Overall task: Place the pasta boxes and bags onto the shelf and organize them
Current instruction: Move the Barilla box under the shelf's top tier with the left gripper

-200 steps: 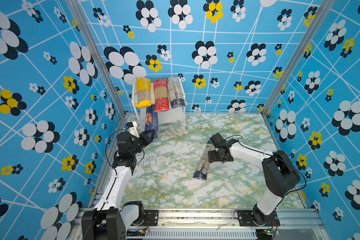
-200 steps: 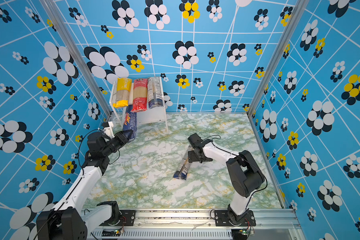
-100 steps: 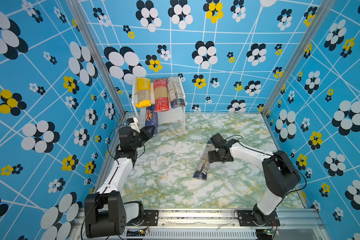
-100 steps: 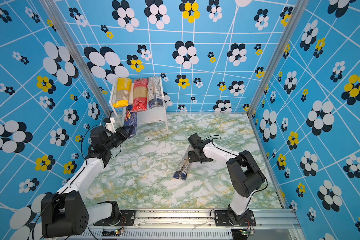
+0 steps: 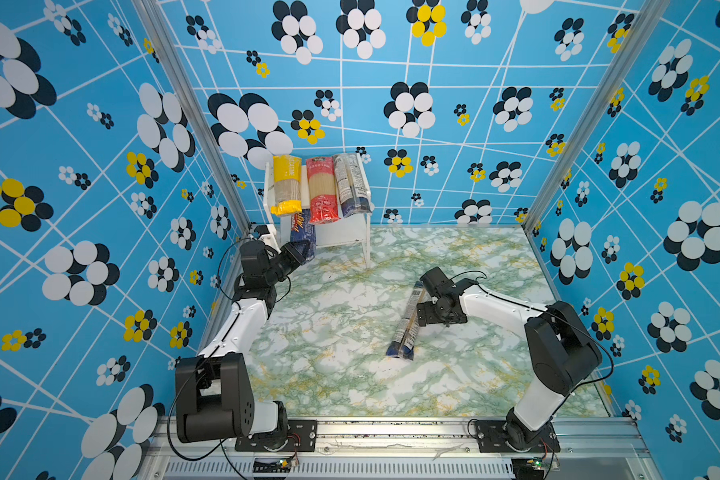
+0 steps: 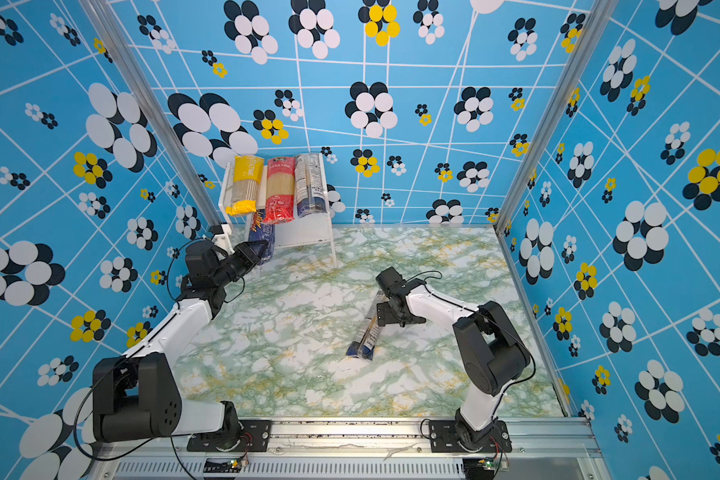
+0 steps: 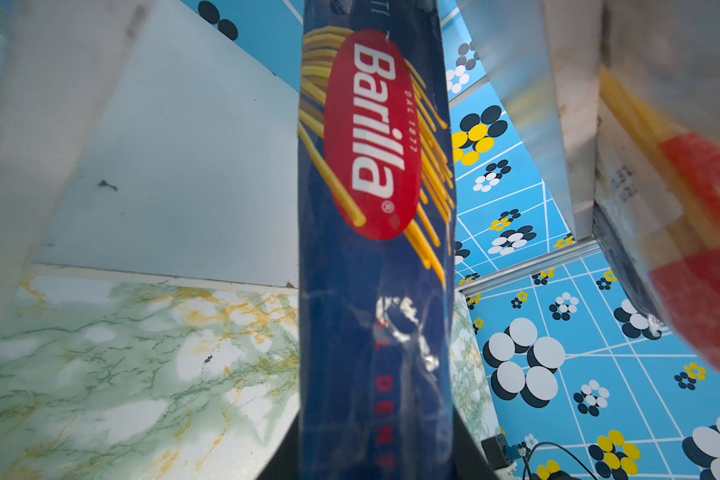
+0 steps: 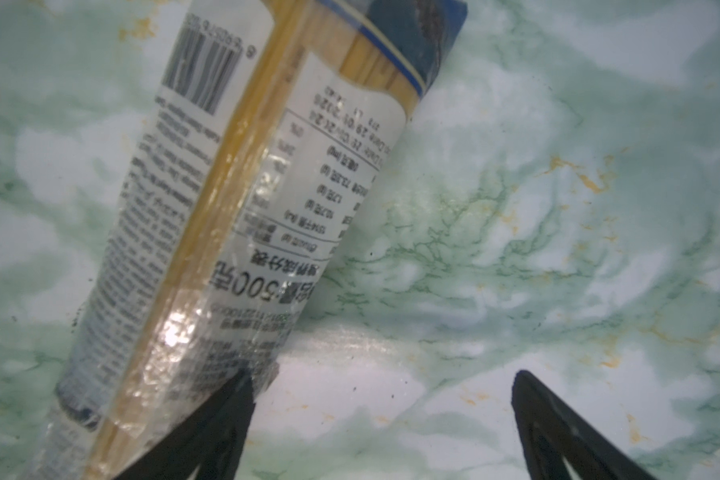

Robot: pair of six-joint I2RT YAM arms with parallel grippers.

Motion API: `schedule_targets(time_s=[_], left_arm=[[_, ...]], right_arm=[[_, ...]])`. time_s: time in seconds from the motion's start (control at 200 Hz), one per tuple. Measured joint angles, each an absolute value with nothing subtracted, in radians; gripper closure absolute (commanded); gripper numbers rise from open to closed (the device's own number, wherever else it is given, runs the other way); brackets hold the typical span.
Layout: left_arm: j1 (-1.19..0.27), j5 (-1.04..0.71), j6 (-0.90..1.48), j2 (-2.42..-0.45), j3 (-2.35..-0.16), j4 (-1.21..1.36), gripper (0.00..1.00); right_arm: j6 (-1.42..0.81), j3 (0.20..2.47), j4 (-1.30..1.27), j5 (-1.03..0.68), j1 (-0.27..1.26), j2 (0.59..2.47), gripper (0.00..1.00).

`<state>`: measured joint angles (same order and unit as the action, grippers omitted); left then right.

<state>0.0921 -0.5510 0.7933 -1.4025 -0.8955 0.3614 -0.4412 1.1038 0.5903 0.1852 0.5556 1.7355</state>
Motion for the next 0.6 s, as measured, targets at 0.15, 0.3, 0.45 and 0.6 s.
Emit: schedule_targets(time_s=[0.15, 0.3, 0.45, 0.6], left_arm=[[0.092, -0.549, 0.796, -1.439, -0.899, 0.382, 1.00], [0.086, -0.533, 0.790, -1.449, -0.901, 0.373, 1.00], [0.065, -0.498, 0.746, -1.449, -0.926, 0.347, 1.00], [0.034, -0.461, 0.691, -1.449, -0.957, 0.310, 1.00]], right_arm=[[-0.441, 1.093, 0.591, 0.187, 0.556, 1.729, 0.01], [-0.441, 1.088, 0.590, 0.192, 0.556, 1.728, 0.01], [-0.441, 1.088, 0.590, 0.192, 0.556, 1.728, 0.01], [-0.441, 1.088, 0.590, 0.192, 0.556, 1.728, 0.01]])
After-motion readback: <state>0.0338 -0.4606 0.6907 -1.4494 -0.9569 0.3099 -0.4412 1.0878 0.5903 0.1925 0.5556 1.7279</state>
